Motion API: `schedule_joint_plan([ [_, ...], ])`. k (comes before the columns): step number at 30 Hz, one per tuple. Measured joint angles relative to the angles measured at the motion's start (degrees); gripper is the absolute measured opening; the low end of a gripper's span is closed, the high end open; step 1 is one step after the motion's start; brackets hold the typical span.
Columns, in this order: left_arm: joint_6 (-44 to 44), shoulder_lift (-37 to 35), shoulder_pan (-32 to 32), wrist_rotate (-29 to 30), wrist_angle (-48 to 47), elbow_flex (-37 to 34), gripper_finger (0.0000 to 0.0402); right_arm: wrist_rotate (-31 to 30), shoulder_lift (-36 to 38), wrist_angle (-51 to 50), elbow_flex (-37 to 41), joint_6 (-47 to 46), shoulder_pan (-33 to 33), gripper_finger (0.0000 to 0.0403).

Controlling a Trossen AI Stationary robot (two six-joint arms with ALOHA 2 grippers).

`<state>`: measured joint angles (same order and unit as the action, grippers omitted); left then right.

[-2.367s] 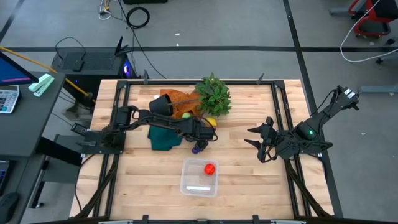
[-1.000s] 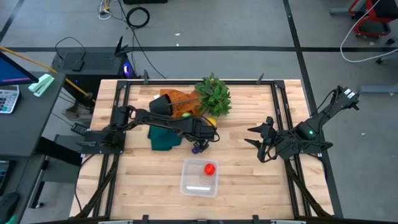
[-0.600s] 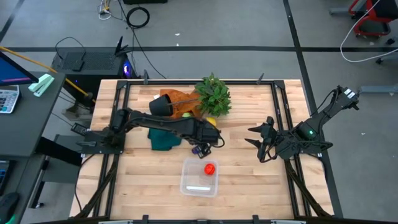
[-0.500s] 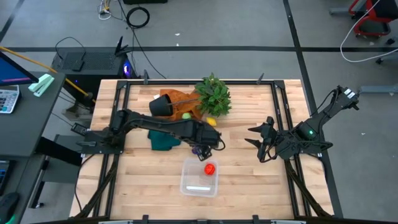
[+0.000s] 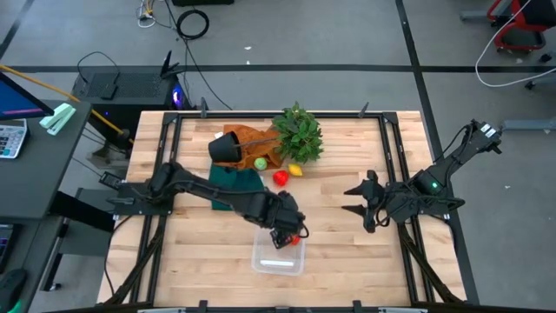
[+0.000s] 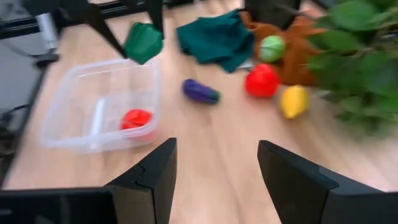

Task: Pick and placing Produce into tupperware
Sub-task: Put the green bell pepper into the transparent bin

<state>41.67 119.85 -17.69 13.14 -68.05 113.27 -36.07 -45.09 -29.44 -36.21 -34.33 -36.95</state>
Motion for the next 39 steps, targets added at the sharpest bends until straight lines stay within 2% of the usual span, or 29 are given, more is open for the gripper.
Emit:
schedule_joint_plan([
  [7, 3.1, 0.0, -3.5, 0.1, 0.5, -0.2, 0.0275, 10.1, -1.5, 11.0, 0.0, 4.4, 0.0, 0.0183],
  [13, 4.6, 0.2, -5.7, 1.0, 1.9, -0.2, 0.0276, 15.5, -7.2, 19.4, 0.0, 7.0, 0.0, 0.0183],
  [19, 5.6, 0.2, -7.0, 2.7, 2.2, -0.3, 0.0275, 15.6, -13.3, 22.8, 0.0, 7.2, 0.0, 0.0183],
  [25, 7.3, 0.2, -7.5, 4.1, 4.0, -3.3, 0.0276, 15.6, -15.0, 25.2, 0.0, 7.1, 0.0, 0.0183],
  [31, 9.2, 0.3, -7.2, 1.3, 9.1, -10.4, 0.0277, 15.5, -14.4, 25.5, 0.0, 7.2, 0.0, 0.0183],
  [39, 9.7, 0.2, -7.2, -1.4, 18.6, -13.8, 0.0278, 14.9, -14.4, 25.4, 0.0, 7.5, 0.1, 0.0183],
])
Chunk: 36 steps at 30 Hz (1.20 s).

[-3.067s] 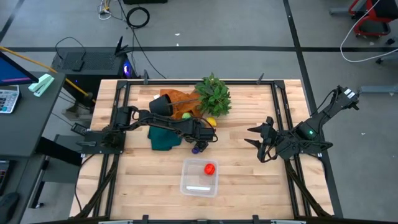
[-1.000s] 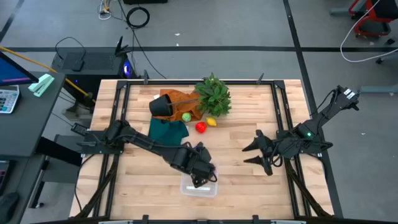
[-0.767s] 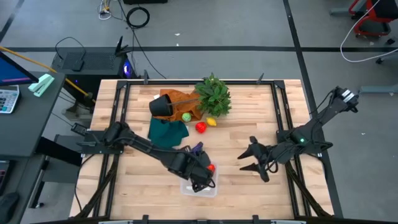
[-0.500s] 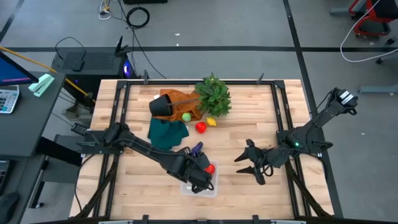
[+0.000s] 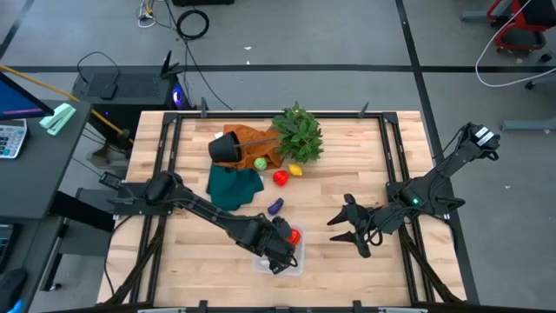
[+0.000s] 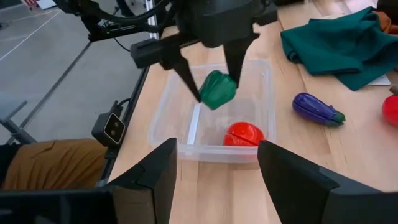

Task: Pick and placing Produce into tupperware
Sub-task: Put the green bell pepper into the transparent bin, then put the green cabbage into the transparent bin

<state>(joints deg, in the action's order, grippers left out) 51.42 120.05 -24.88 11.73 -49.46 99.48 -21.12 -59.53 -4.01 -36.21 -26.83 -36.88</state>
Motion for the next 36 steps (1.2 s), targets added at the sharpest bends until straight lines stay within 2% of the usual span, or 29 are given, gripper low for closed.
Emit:
schedule_joint_plan([
  [11, 0.4, 0.0, 0.1, 0.0, 5.7, -3.6, 0.0283, -0.1, 0.0, 0.0, 0.0, 0.1, 0.0, 0.0183],
  [19, -0.2, 0.0, 0.1, 0.5, 5.6, -3.6, 0.0295, -0.1, 0.0, 0.0, 0.0, 0.1, 0.0, 0.0183],
  [27, -0.2, 0.0, 0.1, 3.6, 5.6, -3.6, 0.0298, -0.1, 0.0, 0.0, 0.0, 0.1, 0.0, 0.0183],
  [36, -1.7, 0.0, 0.5, 3.7, 5.1, -3.6, 0.0298, -0.1, 0.0, 0.0, 0.0, 0.1, 0.0, 0.0183],
])
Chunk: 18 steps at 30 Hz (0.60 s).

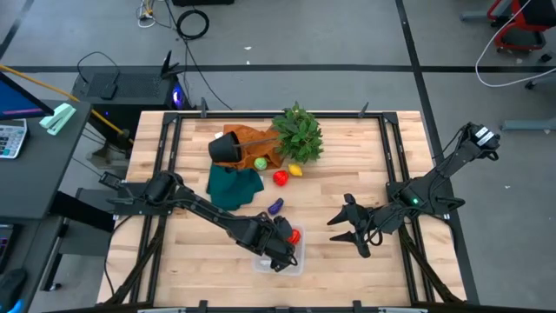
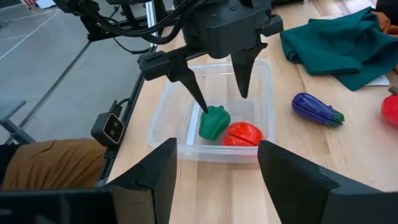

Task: Pick and placing Produce into tupperware
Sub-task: Put the green cabbage into the transparent bin

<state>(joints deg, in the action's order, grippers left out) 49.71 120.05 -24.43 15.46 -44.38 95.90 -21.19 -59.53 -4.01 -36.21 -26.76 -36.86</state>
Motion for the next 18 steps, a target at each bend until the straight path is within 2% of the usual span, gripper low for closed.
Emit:
schedule_joint_plan([
  [8, -4.1, -2.1, 2.0, 0.2, -3.8, 1.4, 0.0289, -0.9, 0.0, 0.0, 0.0, 0.6, 0.0, 0.0183],
  [14, -5.2, -5.7, 4.5, 8.3, -14.7, 1.8, 0.0280, -2.9, 0.0, 0.0, 0.0, 1.9, 0.0, 0.0183],
  [18, -4.0, -6.4, 7.0, 11.0, -22.0, 1.8, 0.0279, -7.5, 0.0, 0.0, 0.0, 4.0, 0.0, 0.0183],
])
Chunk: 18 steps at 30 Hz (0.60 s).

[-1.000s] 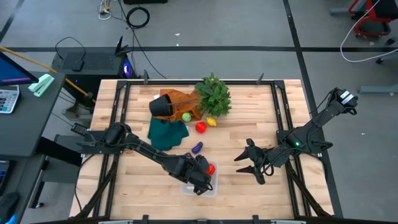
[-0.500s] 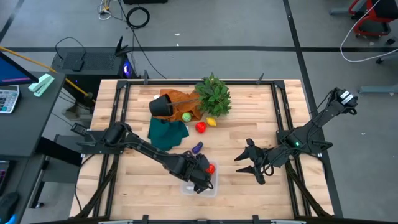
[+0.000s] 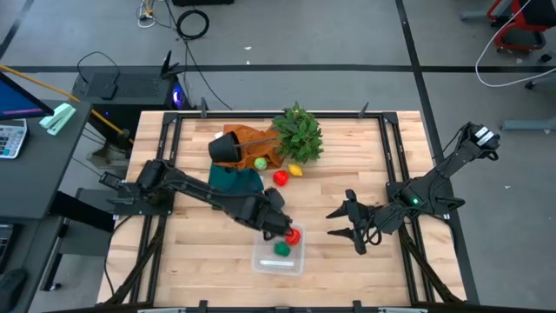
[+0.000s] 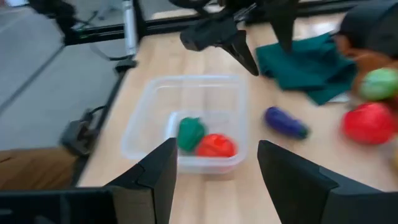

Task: Pick and placing Produce into tupperware
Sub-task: Put the green cabbage into the transparent bin

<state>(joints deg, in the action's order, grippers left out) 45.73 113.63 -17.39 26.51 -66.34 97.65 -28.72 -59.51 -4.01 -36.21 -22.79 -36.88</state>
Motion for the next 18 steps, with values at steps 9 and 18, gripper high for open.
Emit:
schedule_joint_plan([
  [9, -1.9, -0.2, 6.2, -0.3, -1.9, -0.1, 0.0279, -6.6, 0.0, -0.2, 0.0, 5.2, 0.0, 0.0183],
  [18, -5.9, -0.2, 13.0, -2.7, 0.0, -0.1, 0.0279, -6.8, 0.0, -0.2, 0.0, 6.5, 0.0, 0.0183],
])
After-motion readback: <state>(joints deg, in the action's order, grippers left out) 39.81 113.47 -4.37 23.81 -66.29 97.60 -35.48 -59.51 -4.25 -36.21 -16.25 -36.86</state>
